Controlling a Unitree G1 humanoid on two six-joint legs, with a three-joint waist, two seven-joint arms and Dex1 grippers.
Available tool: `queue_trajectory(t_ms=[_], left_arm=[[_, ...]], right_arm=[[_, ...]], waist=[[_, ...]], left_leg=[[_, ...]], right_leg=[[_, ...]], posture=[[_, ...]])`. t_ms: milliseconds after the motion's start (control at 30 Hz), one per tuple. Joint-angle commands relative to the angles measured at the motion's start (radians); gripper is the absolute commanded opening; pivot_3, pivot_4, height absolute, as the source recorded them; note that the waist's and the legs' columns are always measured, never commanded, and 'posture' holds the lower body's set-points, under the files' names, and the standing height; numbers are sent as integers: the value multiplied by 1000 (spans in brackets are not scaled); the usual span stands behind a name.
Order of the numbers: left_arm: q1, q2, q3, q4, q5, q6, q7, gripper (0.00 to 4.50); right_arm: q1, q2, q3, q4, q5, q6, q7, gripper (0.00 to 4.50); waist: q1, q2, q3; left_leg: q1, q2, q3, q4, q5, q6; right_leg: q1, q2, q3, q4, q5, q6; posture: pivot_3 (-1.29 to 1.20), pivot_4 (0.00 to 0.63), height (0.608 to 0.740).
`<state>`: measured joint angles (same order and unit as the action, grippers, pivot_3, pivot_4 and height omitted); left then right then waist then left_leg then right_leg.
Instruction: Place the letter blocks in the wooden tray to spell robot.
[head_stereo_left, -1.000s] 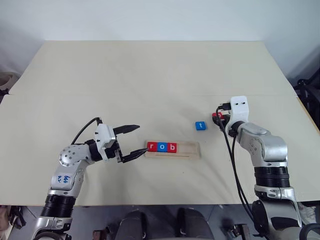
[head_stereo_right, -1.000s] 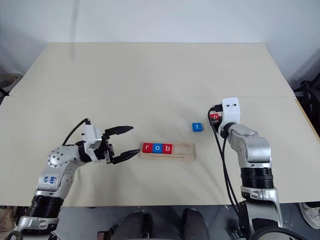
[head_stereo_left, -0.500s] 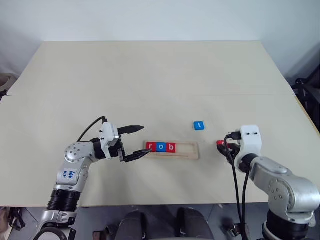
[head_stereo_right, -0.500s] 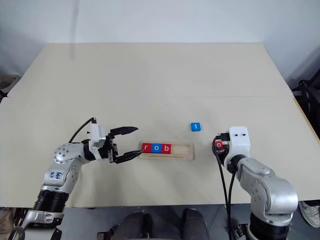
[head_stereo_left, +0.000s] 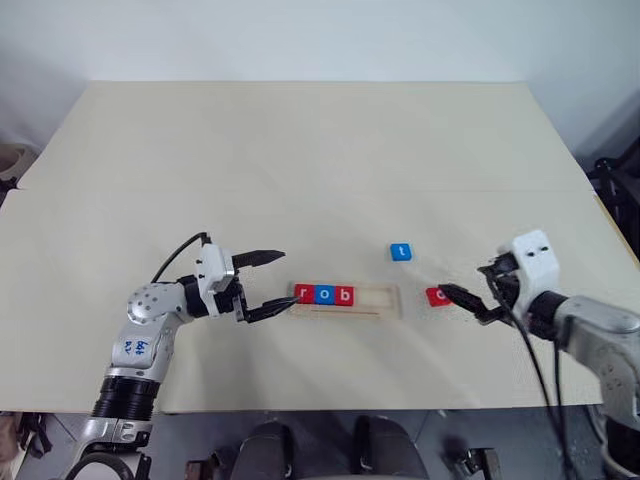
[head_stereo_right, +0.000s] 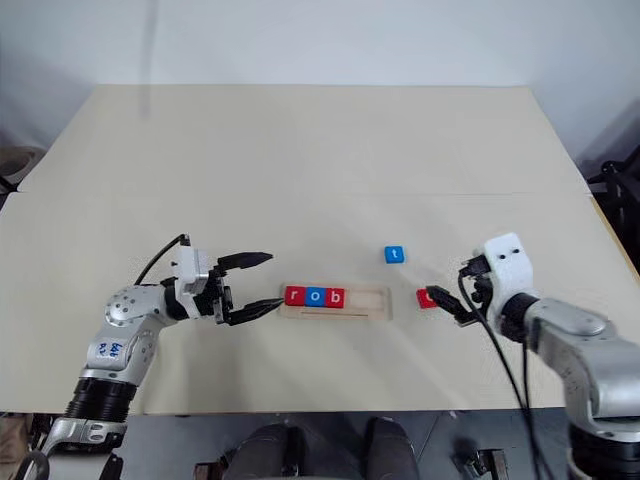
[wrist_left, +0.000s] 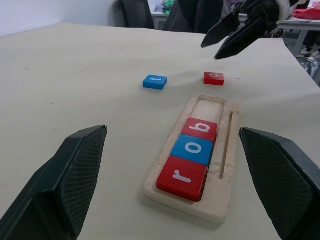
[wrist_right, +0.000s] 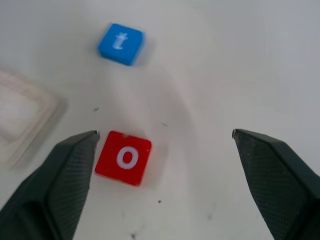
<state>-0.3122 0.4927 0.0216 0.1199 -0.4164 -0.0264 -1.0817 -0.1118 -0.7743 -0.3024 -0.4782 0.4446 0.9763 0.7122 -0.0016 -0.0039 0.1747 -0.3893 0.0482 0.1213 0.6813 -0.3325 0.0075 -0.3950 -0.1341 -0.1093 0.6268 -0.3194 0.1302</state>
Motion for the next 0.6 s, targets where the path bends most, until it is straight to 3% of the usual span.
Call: queue_trajectory(t_ms=[33,233,533,600], left_arm=[[17,13,22,-54,1,-15,12,4500],[40,18,28,-93,-1,-6,31,4500],[98,64,27,-202,-57,28,-40,4500],[108,84,24,-219,-61,28,-69,4500]], right_arm=[[23,-102,67,145,-53,-347,267,4479],[-141,-163,252,516,-192,-783,515,4479],[-428,-98,416,927,-300,-1053,688,4479],[-457,-87,434,972,-305,-1072,725,4093]], waist=[[-1,-1,0],[-3,-1,1],[1,-1,1],[1,-1,1]], left_leg=[[0,0,0,0,0,0],[3,0,1,2,0,0],[2,1,2,2,1,-1],[2,0,2,2,1,-1]], right_leg=[[1,0,0,0,0,0],[2,0,0,1,0,0],[2,-1,-1,1,0,0],[2,-1,-1,0,0,1]], posture=[[0,150,740],[0,150,740],[0,150,740],[0,150,740]])
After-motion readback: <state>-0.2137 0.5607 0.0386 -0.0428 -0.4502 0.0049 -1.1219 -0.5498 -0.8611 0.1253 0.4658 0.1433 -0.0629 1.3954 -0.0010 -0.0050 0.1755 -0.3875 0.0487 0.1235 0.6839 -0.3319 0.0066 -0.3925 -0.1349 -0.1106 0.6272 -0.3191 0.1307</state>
